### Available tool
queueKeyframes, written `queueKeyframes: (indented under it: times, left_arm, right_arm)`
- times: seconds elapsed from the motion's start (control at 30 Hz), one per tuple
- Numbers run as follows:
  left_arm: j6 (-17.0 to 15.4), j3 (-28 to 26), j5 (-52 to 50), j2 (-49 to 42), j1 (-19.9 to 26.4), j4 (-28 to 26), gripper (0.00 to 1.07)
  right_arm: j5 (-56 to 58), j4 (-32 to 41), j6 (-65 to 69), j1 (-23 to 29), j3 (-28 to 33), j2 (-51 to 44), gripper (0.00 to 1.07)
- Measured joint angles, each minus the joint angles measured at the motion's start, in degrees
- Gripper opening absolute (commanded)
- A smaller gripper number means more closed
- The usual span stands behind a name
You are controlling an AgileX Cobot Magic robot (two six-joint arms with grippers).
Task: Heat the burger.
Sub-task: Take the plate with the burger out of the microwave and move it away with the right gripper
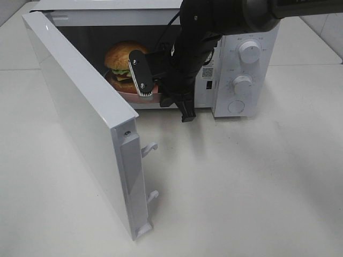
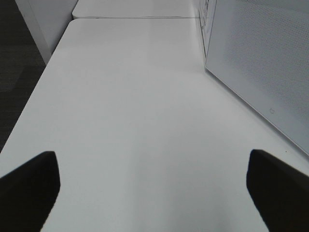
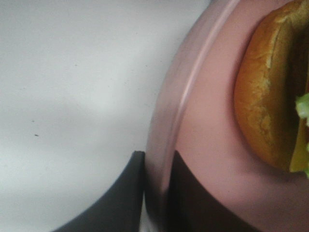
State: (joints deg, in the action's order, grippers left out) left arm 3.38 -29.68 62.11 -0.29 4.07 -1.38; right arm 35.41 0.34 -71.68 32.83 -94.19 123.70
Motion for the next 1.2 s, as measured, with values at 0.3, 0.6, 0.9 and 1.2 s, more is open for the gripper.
queueKeyframes:
  times: [0.3, 0.6, 0.9, 1.2]
  left_arm:
    - [0.00, 0.00, 0.00, 0.00, 0.00, 0.00, 0.98]
    - [0.00, 0.00, 0.00, 0.00, 0.00, 0.00, 0.98]
    - [0.00, 0.00, 0.00, 0.00, 0.00, 0.00, 0.98]
    - [0.00, 0.00, 0.00, 0.00, 0.00, 0.06, 0.98]
  right_arm:
    - [0.11, 0.74, -3.04, 0.52, 7.62, -6.76, 0.00]
    - [0.46, -2.41, -3.21, 1.78, 14.50, -16.21, 0.00]
    - [-0.23, -4.24, -3.32, 1.83, 22.92, -24.69, 0.00]
    - [-4.64, -5.56, -3.15, 1.83, 31.11, -31.68, 0.00]
